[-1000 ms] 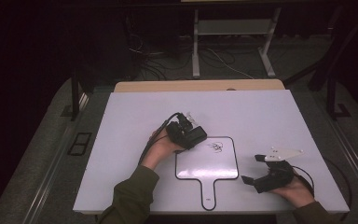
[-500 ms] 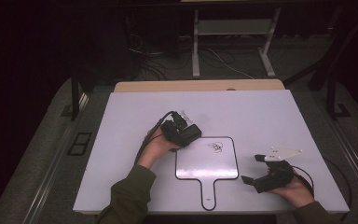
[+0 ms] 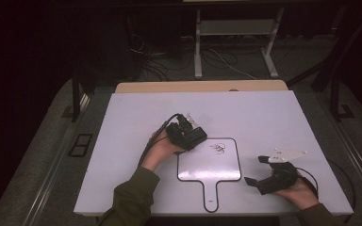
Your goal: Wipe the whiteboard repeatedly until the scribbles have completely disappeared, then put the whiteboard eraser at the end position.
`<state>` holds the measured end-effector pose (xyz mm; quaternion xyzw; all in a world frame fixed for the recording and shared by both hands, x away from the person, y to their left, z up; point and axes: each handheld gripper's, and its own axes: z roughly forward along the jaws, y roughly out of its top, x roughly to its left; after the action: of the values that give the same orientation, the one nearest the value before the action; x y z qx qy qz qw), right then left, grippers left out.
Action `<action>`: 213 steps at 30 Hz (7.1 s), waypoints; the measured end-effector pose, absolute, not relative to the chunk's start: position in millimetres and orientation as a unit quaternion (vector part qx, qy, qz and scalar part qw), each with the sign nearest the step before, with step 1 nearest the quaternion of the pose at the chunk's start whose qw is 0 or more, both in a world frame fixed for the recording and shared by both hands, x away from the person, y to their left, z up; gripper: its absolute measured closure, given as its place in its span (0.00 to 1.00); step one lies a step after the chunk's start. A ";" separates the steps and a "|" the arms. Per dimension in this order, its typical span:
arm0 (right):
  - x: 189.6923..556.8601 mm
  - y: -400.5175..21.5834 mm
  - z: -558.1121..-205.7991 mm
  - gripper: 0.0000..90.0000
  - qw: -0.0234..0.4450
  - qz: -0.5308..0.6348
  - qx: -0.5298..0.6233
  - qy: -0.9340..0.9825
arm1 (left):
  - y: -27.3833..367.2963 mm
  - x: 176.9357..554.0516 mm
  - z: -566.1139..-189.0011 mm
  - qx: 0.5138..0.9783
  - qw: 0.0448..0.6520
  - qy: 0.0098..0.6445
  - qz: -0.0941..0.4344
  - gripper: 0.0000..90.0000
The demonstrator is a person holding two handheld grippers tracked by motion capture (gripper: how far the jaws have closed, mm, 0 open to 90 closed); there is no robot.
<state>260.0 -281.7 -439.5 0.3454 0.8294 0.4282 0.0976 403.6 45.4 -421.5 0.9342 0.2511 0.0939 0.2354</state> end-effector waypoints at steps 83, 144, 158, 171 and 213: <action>259.0 -281.5 -439.1 0.00 0.099 0.431 0.343 0.829 | -57.8 394.5 -422.2 0.955 0.244 0.158 0.053 0.43; 259.0 -281.4 -438.9 0.00 0.099 0.430 0.344 0.829 | -63.7 398.0 -422.1 0.958 0.237 0.150 0.060 0.43; 258.8 -282.5 -438.6 0.00 0.097 0.429 0.344 0.830 | -45.0 419.3 -421.7 0.949 0.232 0.199 0.079 0.43; 258.7 -281.0 -438.8 0.00 0.095 0.428 0.343 0.831 | -61.6 392.2 -422.1 0.957 0.242 0.151 0.050 0.43; 258.4 -283.8 -438.9 0.00 0.095 0.431 0.347 0.827 | 15.6 454.8 -374.8 0.922 0.300 0.237 0.055 0.43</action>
<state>258.4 -283.8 -438.9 0.3470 0.8275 0.4311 0.0949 454.8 15.6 -374.8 0.9223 0.2370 0.0552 0.3003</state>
